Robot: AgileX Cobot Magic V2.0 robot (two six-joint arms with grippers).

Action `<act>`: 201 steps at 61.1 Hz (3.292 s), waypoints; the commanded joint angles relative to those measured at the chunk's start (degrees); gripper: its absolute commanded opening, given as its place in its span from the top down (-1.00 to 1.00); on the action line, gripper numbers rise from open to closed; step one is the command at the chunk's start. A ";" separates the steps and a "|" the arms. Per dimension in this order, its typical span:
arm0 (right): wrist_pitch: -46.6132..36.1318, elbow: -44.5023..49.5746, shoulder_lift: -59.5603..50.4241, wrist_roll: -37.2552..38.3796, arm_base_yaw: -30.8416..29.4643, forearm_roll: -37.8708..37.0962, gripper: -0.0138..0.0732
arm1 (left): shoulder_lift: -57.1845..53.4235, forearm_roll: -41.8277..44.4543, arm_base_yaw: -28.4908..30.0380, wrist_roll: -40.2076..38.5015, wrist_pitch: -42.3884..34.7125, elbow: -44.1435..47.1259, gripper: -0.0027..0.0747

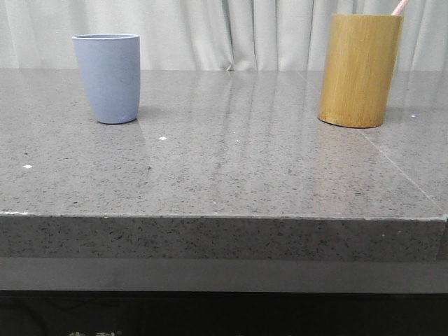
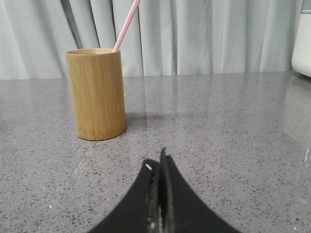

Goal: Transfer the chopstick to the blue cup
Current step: 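Move the left gripper forward toward the light blue cup, then lower the left gripper over the blue cup rim and grasp it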

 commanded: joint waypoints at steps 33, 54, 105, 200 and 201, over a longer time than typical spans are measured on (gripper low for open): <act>-4.26 -0.27 -1.31 -0.06 -0.27 0.13 0.95 | -1.32 -0.03 0.04 -0.39 -4.92 0.70 0.98; -5.44 -2.73 -1.31 -0.06 -0.27 0.08 0.95 | -1.20 -0.61 0.04 -0.65 -10.17 -3.26 0.98; 34.12 -44.53 27.78 -0.06 -0.27 -3.95 0.95 | 29.69 -1.25 0.04 -0.65 29.19 -46.87 0.98; 42.35 -44.53 37.93 -7.25 -0.08 4.24 -0.59 | 88.64 -1.88 -9.49 5.45 54.35 -94.05 -0.34; 42.35 -44.53 37.93 -7.25 -0.08 4.24 -0.59 | 89.42 -1.57 -9.49 5.45 54.82 -94.87 -0.34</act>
